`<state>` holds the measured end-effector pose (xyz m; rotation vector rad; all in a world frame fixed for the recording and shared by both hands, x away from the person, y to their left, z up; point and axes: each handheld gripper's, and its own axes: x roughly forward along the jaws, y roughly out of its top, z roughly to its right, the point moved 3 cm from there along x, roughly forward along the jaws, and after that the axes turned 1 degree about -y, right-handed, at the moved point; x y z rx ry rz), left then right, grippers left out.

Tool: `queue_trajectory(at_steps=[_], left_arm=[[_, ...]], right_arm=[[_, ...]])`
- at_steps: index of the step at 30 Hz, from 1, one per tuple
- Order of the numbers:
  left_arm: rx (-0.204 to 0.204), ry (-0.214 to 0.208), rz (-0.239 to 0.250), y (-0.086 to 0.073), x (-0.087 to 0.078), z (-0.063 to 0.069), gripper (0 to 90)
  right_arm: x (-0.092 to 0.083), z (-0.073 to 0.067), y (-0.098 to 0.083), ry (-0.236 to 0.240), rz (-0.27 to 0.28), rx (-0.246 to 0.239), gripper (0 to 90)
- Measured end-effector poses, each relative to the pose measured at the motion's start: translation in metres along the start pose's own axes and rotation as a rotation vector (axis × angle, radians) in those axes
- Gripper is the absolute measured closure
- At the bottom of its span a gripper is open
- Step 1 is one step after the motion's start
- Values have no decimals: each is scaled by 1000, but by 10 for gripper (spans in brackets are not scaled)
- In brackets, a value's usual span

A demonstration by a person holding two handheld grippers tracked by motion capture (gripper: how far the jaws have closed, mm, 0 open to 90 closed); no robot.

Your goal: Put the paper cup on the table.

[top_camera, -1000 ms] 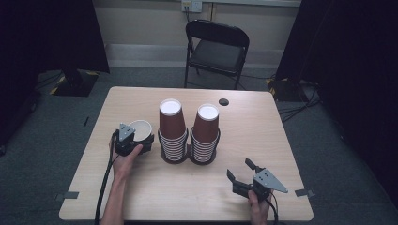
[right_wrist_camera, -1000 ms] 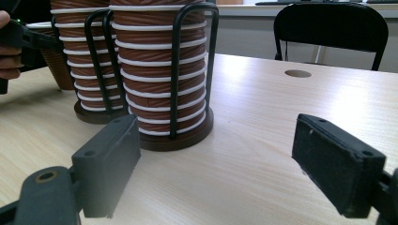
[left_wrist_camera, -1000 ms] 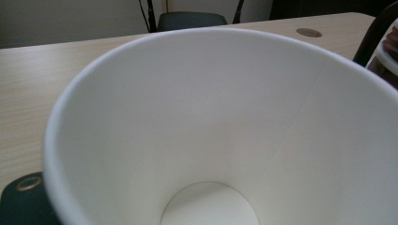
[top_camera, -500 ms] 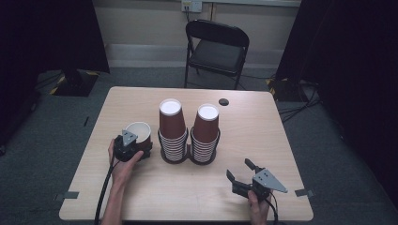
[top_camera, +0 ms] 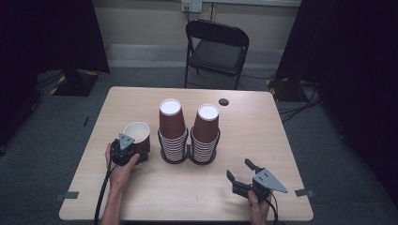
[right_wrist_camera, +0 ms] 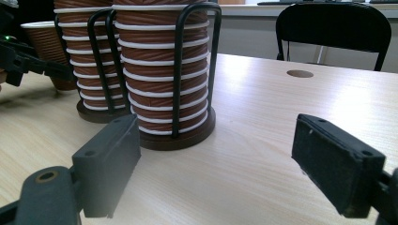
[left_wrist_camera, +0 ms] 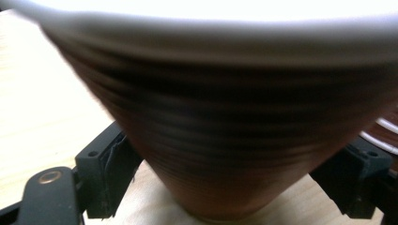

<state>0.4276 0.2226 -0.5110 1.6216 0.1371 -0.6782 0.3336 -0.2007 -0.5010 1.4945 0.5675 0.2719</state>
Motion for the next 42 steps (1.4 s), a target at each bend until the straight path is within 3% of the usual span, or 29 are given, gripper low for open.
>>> queue_trajectory(at_steps=[6,7,14,22,23,30,31,36,37,42], left_arm=[[-8,0,16,-4,-8,1,156],[-36,-7,35,-5,-11,1,156],[-92,-29,79,-13,-27,-1,156],[-86,-49,130,-20,-46,5,155],[-69,-49,132,-20,-49,10,155],[-83,-107,179,-22,-62,27,155],[-71,-145,190,-23,-66,36,155],[-50,-170,184,-27,-69,53,155],[-26,-206,170,-27,-69,59,156],[-41,-250,177,-28,-71,72,156]], right_arm=[[0,0,0,1,0,0,149],[0,0,0,1,1,0,149],[0,0,0,0,2,0,149],[-1,0,0,-3,9,0,150],[-1,0,0,-2,8,1,150],[-1,1,0,0,15,7,150],[-1,1,0,0,14,7,150],[-1,1,0,-1,14,8,150],[-1,1,0,0,15,9,150],[-1,0,0,3,12,4,150]])
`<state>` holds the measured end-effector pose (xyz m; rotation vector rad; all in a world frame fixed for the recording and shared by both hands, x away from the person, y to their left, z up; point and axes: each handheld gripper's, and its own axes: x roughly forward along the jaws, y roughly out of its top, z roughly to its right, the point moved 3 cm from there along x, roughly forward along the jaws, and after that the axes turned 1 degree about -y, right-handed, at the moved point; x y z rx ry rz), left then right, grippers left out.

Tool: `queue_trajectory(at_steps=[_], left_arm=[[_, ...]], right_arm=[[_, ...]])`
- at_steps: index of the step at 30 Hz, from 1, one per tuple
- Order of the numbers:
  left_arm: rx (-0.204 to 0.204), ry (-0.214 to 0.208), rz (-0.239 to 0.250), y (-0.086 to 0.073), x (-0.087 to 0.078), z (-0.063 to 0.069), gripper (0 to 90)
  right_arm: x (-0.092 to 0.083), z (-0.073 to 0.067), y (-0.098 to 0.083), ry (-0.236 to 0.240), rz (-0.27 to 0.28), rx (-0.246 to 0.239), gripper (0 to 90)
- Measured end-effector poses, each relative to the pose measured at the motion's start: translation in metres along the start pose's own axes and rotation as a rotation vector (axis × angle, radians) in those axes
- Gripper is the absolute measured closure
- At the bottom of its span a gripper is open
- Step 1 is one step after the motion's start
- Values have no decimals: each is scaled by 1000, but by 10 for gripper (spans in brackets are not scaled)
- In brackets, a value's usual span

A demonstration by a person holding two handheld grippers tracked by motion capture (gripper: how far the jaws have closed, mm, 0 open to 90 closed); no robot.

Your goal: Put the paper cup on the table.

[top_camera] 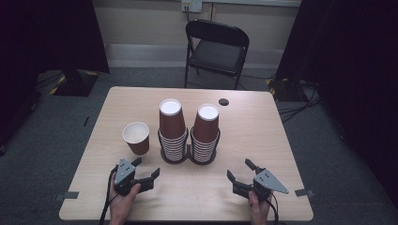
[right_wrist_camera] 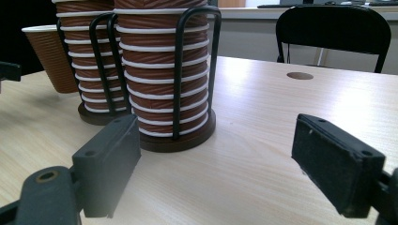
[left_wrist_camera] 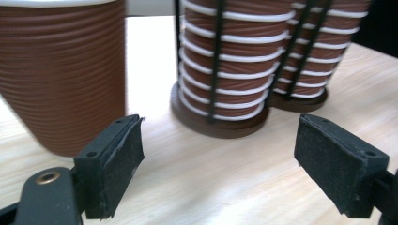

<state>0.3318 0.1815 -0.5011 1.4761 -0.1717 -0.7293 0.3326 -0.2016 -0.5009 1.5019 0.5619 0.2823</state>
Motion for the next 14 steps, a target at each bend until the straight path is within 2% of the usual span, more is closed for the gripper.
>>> queue_trajectory(at_steps=[3,5,7,9,11,13,14], left_arm=[[15,-15,7,-4,2,15,156],[10,-22,22,-5,3,18,157],[27,-11,42,-6,2,23,156],[33,7,55,-6,1,24,156],[23,3,72,-6,0,23,156],[34,11,90,-7,-2,24,156],[34,11,90,-7,-2,24,156]], right_arm=[[0,0,0,-2,2,3,150],[0,0,0,-1,4,3,150],[0,0,0,1,3,3,151],[0,0,0,2,-4,1,153],[2,0,0,-10,-27,-1,153],[6,0,0,-34,-70,2,163],[6,0,0,-34,-70,2,163]])
